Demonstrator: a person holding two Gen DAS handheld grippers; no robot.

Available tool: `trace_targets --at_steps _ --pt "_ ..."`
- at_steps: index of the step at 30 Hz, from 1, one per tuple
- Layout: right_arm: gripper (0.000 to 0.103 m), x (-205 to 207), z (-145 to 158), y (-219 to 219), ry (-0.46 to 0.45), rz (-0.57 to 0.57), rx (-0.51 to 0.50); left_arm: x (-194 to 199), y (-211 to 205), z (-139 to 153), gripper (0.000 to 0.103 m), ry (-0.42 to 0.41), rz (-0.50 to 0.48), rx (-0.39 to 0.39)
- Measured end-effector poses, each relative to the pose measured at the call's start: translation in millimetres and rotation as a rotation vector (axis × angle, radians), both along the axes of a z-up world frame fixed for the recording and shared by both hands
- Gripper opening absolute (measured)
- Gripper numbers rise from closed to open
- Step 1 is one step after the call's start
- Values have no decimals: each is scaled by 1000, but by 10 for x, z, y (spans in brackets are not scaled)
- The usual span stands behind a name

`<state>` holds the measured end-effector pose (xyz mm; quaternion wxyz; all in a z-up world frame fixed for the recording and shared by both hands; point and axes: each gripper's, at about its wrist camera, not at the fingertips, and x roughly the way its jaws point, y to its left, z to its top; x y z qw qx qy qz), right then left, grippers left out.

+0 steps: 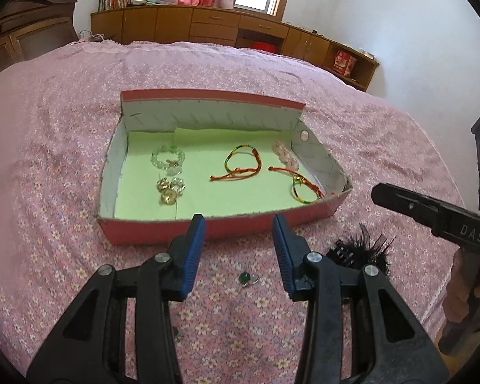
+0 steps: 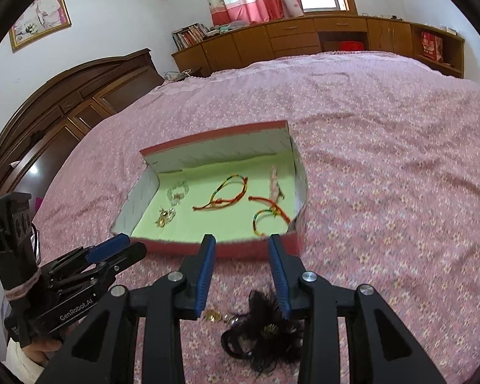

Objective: Organize jewelry
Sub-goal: 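Withdraw both open tools from the shoebox toward the remaining jewelry, then grasp a green bead ring with the left tool while the right tool grasps another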

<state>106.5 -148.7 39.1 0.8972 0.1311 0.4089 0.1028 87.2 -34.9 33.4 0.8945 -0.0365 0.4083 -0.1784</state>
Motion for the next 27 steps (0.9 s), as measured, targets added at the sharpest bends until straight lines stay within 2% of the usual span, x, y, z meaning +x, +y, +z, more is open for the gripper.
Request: trace_targets --at_steps 14,22,27 --pt "37 -106 -190 373 21 72 6 -170 287 -149 35 46 56 38" --pt "37 -160 -253 503 14 77 -24 -289 417 -288 35 83 74 67" --pt "37 -222 -283 603 -5 80 -79 -352 466 -374 35 103 73 70"
